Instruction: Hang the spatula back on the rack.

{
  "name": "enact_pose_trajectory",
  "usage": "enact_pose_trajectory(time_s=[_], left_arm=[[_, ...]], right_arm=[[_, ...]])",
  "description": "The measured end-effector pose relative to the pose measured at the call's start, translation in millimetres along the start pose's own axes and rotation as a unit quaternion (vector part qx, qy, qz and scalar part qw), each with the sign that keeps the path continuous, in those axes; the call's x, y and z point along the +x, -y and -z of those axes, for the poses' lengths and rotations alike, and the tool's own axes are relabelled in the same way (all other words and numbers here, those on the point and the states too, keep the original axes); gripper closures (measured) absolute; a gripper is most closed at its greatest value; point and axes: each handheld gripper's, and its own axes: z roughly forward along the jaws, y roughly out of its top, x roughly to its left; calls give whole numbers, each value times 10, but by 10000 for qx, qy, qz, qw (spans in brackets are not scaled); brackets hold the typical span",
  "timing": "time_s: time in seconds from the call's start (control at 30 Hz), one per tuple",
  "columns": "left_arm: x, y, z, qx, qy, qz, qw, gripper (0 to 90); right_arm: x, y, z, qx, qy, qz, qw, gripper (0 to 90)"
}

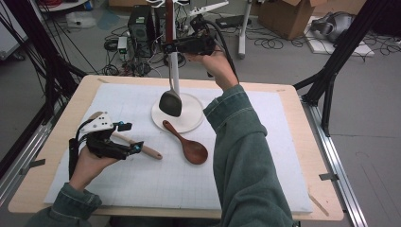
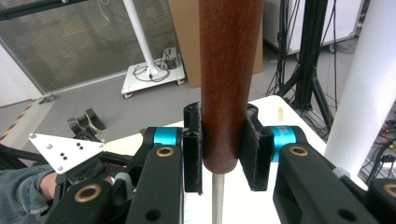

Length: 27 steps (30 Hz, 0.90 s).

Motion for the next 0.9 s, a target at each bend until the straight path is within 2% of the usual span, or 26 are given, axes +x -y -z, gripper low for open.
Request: enact_pose_trajectory(time_s=[0.3,0.9], left_arm=[[-5,-2,-3,-4,19,-9,10000,132],[-17,-11,-5,11,25,-31,10000,137]], right_arm=[[-25,29,6,-67,-13,-115,9999,728],[-70,129,87,-394,17,-324,9987,711]])
